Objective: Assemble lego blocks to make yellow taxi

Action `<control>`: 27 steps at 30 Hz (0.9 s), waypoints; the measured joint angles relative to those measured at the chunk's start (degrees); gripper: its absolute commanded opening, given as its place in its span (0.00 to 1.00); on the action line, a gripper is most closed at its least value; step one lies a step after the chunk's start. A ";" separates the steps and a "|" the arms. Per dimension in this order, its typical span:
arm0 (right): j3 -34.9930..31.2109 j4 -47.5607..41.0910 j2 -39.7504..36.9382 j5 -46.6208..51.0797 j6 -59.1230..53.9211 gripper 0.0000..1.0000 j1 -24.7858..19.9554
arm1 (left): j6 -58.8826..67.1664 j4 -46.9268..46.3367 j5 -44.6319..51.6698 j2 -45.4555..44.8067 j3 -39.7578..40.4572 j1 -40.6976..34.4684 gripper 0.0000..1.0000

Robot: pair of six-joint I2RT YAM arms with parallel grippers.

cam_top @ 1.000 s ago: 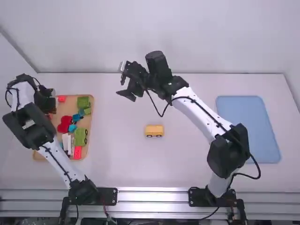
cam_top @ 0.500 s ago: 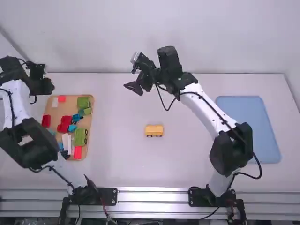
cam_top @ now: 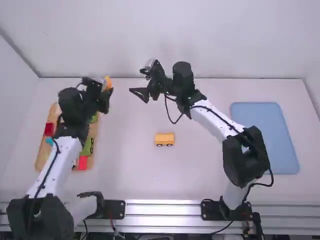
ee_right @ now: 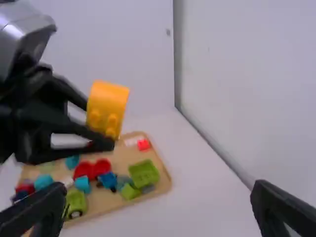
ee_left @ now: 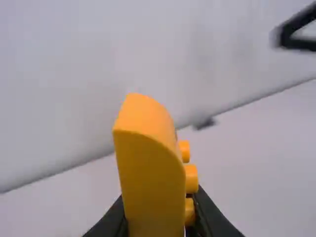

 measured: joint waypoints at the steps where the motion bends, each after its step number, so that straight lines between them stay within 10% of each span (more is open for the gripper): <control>1: -2.10 3.56 0.02 -0.57 1.75 0.92 -0.35 | -0.55 1.84 -0.57 -0.70 -2.08 -2.05 0.02; 5: -7.89 14.23 0.09 -2.56 9.53 0.90 -1.64 | -2.40 2.82 -2.23 -0.92 -5.44 -7.30 0.02; 27: -8.37 13.97 0.07 -8.46 17.11 0.80 -1.31 | -5.44 13.05 -7.72 3.10 -5.46 -18.95 0.02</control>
